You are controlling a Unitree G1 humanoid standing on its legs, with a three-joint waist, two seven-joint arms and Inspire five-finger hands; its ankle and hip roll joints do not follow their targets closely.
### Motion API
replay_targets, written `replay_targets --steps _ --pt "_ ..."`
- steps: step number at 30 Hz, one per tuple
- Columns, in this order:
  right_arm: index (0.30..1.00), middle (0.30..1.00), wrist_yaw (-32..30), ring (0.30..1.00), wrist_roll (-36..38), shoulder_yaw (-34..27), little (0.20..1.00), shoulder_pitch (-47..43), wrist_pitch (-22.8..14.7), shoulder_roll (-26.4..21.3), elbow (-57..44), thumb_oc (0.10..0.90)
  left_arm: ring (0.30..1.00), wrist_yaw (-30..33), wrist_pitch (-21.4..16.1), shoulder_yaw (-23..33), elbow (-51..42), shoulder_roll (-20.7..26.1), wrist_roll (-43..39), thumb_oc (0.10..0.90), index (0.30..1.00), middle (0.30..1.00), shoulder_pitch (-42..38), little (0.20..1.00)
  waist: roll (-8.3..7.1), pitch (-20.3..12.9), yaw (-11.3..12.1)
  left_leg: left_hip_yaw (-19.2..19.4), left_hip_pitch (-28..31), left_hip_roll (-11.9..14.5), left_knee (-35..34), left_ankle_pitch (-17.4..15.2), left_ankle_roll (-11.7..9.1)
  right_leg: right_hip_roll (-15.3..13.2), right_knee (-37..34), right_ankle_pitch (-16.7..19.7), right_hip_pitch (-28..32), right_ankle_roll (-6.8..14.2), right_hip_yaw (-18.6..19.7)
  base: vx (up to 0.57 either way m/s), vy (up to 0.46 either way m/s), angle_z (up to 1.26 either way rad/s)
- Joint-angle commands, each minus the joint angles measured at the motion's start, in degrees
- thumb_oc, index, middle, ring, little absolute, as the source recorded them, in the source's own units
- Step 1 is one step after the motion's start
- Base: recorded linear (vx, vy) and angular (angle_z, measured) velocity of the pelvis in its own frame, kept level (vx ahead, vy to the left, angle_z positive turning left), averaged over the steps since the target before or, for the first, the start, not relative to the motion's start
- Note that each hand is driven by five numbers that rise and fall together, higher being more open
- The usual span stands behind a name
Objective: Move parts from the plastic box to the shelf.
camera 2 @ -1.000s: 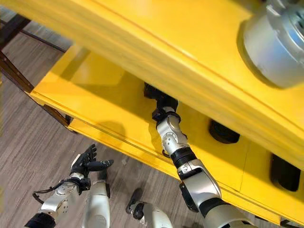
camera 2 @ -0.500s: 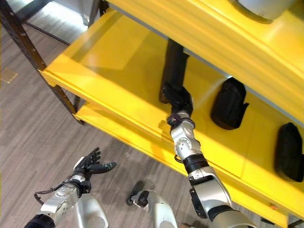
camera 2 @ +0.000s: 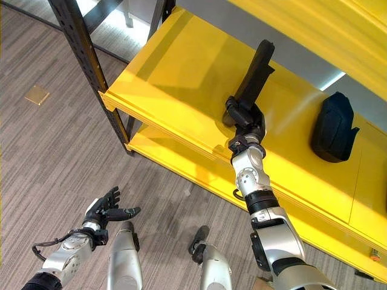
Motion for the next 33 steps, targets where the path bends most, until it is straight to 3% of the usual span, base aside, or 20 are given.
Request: replay_targets --steps 1,5,8,17,22,27,28,33 --pt "0.300 0.300 0.07 0.300 -0.01 -1.45 0.300 -4.52 -2.36 -1.22 -1.72 0.400 1.000 -0.89 -3.02 -0.74 -7.61 2.11 1.32 0.900 1.000 1.000 2.32 1.000 -2.71 -2.06 -0.74 -1.45 0.39 3.42 -6.01 4.18 -2.08 -5.24 -1.61 3.63 8.66 6.45 2.84 -0.02 0.026 -0.03" --pt "0.300 0.300 -0.41 0.300 -2.39 -0.96 0.300 -6.14 -1.56 -2.76 -0.58 0.400 1.000 -0.84 -2.93 -0.51 -7.60 2.28 1.52 0.900 1.000 1.000 2.11 1.000 -3.41 -1.92 -0.79 -1.21 0.53 3.34 -6.31 4.30 -1.94 -4.96 -2.50 4.88 8.88 6.70 3.07 -0.01 0.004 -0.03" --pt "0.300 0.300 -1.56 0.300 -8.39 1.46 0.300 -11.19 0.37 -7.32 1.83 0.400 1.000 -0.38 -3.23 -0.60 -8.11 2.21 1.23 0.900 1.000 1.000 1.74 1.000 -3.96 -1.45 -0.44 -0.79 1.20 3.34 -7.00 4.66 -1.94 -4.72 -3.19 5.16 9.29 6.71 3.02 0.00 0.000 0.00" --pt "0.300 0.300 -3.05 0.300 -18.58 6.16 0.300 -23.23 4.54 -14.47 13.90 0.400 1.000 -0.64 -4.08 -1.47 -9.97 2.89 -0.06 0.900 1.000 1.000 2.45 1.000 -3.63 -0.60 0.39 -0.13 2.49 3.93 -8.22 5.35 -2.11 -3.95 -4.33 5.63 9.40 6.93 3.83 -0.02 0.006 -0.03" --pt "0.300 0.300 -2.95 0.300 -23.04 8.87 0.300 -28.78 6.54 -18.09 21.09 0.400 1.000 -1.53 -4.66 -3.41 -10.16 3.41 -0.89 0.900 1.000 1.000 1.55 1.000 -2.61 -0.78 0.34 0.16 2.78 3.50 -9.19 5.78 -2.18 -4.00 -4.77 5.71 9.44 7.17 4.01 -0.01 0.008 -0.03" --pt "0.300 0.300 -2.86 0.300 -23.02 9.00 0.300 -29.02 6.51 -18.16 21.28 0.400 1.000 -1.53 -4.68 -3.43 -10.12 3.32 -0.90 0.900 1.000 1.000 1.44 1.000 -2.55 -0.71 0.33 0.19 2.81 3.49 -9.23 5.81 -2.18 -4.01 -4.76 5.71 9.42 7.17 4.02 0.00 0.000 0.00" --pt "0.300 0.300 -1.97 0.300 -24.75 9.80 0.300 -31.35 7.68 -20.88 25.86 0.400 1.000 -2.64 -5.10 -4.27 -10.21 3.32 -1.94 0.900 1.000 1.000 0.92 1.000 -1.44 -1.23 -0.11 0.30 3.30 3.43 -9.41 6.11 -2.25 -4.33 -3.96 4.83 9.13 7.11 4.56 0.00 0.000 0.00" --pt "0.300 0.300 -1.29 0.300 -24.41 9.34 0.300 -31.40 7.60 -20.78 27.90 0.400 1.000 -3.84 -5.13 -4.50 -10.45 3.62 -2.27 0.900 1.000 1.000 0.49 1.000 0.28 -1.45 -0.11 0.59 4.01 3.34 -9.60 6.31 -2.26 -4.69 -3.17 4.05 9.07 7.13 4.95 0.01 -0.004 -0.01"
